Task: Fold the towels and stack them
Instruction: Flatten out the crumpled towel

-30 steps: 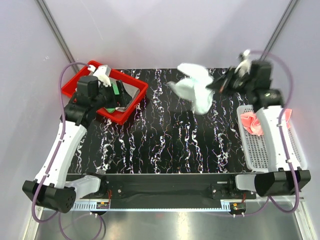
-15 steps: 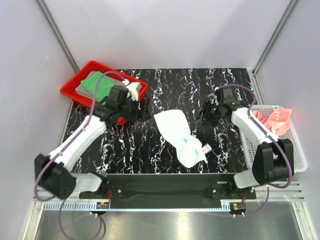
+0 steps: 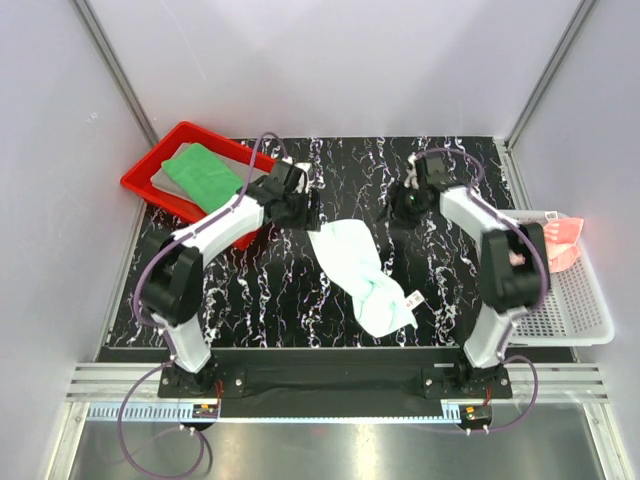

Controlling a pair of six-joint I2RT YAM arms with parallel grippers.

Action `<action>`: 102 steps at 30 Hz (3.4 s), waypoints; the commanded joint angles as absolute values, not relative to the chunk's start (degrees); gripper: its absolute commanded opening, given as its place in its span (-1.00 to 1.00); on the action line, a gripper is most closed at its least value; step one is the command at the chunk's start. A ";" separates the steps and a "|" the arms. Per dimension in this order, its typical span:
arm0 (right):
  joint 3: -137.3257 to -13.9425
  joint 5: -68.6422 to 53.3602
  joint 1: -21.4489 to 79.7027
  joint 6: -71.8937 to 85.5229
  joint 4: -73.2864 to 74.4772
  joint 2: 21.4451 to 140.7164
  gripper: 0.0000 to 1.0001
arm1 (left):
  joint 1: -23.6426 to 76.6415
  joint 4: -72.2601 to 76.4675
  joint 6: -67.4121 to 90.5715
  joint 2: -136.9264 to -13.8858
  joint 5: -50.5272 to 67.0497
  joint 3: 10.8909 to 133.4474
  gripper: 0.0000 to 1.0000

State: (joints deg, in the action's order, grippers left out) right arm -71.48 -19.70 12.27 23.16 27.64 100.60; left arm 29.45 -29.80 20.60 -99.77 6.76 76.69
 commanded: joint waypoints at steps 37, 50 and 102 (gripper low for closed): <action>-78.24 -2.20 12.04 20.29 38.93 97.41 -1.00 | 34.45 -31.10 29.62 -108.83 11.97 91.14 -1.00; -68.97 -14.07 18.63 24.54 24.52 93.32 0.01 | 30.85 -37.01 26.99 -99.66 -3.51 67.68 -1.00; -80.59 -9.14 26.54 4.48 32.43 118.74 -0.14 | 29.00 -35.42 26.98 -100.64 -4.57 67.76 -1.00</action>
